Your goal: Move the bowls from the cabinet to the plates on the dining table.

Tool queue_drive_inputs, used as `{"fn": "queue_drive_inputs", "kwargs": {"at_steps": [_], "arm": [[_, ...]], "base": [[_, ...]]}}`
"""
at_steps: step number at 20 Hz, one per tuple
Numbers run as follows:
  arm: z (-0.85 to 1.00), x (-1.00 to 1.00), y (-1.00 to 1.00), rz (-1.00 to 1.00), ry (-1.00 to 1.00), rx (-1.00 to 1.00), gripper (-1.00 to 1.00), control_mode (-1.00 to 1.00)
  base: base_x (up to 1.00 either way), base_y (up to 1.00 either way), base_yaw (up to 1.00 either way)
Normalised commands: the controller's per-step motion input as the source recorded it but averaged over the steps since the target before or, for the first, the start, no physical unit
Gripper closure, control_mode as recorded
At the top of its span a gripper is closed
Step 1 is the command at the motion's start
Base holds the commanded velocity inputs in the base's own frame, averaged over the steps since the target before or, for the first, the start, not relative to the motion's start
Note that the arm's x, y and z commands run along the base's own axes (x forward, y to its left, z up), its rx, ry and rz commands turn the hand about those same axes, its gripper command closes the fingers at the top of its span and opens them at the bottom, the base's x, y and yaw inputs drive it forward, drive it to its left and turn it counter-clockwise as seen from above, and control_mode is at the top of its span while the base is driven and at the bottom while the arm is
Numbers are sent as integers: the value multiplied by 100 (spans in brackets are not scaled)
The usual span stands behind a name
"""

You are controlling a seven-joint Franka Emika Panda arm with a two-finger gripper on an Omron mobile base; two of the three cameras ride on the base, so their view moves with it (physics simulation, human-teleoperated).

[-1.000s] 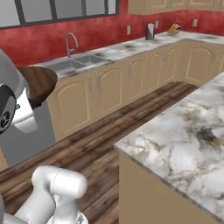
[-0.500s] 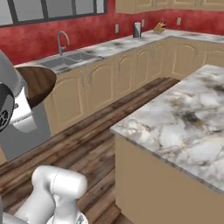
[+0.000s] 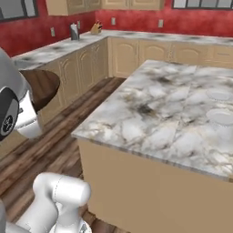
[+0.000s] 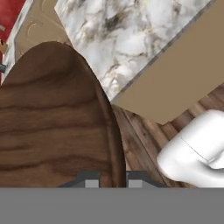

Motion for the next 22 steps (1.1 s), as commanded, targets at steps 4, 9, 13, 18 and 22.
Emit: {"fn": "queue_drive_inputs", "kwargs": {"at_steps": [4, 9, 13, 18, 22], "arm": [[0, 0, 0, 0, 0, 0, 100, 100], [0, 0, 0, 0, 0, 0, 100, 100], [0, 0, 0, 0, 0, 0, 100, 100], [0, 0, 0, 0, 0, 0, 100, 100], [0, 0, 0, 0, 0, 0, 100, 100]], "base": [[6, 0, -36], [1, -26, -9], [20, -77, 0], [38, -84, 0], [41, -83, -1]]}}
